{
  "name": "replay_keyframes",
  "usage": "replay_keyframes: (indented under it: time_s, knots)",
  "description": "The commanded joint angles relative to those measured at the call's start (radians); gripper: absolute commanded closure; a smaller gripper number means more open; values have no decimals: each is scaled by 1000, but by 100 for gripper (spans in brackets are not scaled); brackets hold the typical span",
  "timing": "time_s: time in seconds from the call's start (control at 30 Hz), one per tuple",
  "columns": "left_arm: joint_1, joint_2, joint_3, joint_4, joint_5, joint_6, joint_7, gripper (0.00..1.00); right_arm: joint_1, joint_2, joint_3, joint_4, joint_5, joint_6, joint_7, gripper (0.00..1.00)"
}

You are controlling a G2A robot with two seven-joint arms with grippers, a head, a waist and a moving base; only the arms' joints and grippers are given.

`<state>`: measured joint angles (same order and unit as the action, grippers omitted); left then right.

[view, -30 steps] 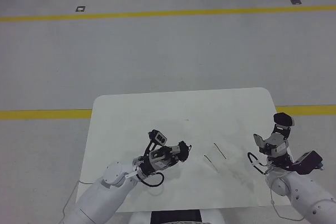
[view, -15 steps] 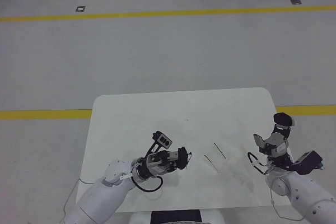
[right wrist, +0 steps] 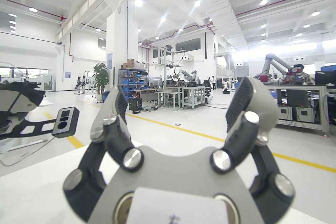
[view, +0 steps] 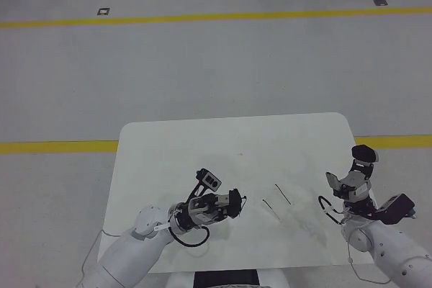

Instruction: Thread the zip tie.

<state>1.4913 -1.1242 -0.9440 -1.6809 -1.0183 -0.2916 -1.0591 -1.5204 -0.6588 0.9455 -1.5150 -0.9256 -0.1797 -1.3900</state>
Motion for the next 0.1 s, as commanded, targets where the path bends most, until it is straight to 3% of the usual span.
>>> replay_keyframes:
  time_s: [0.0,0.07]
  knots:
    - [0,0,0,0,0,0,0,100,0,0,0,0,0,0,0,0]
    - [0,0,0,0,0,0,0,100,0,0,0,0,0,0,0,0]
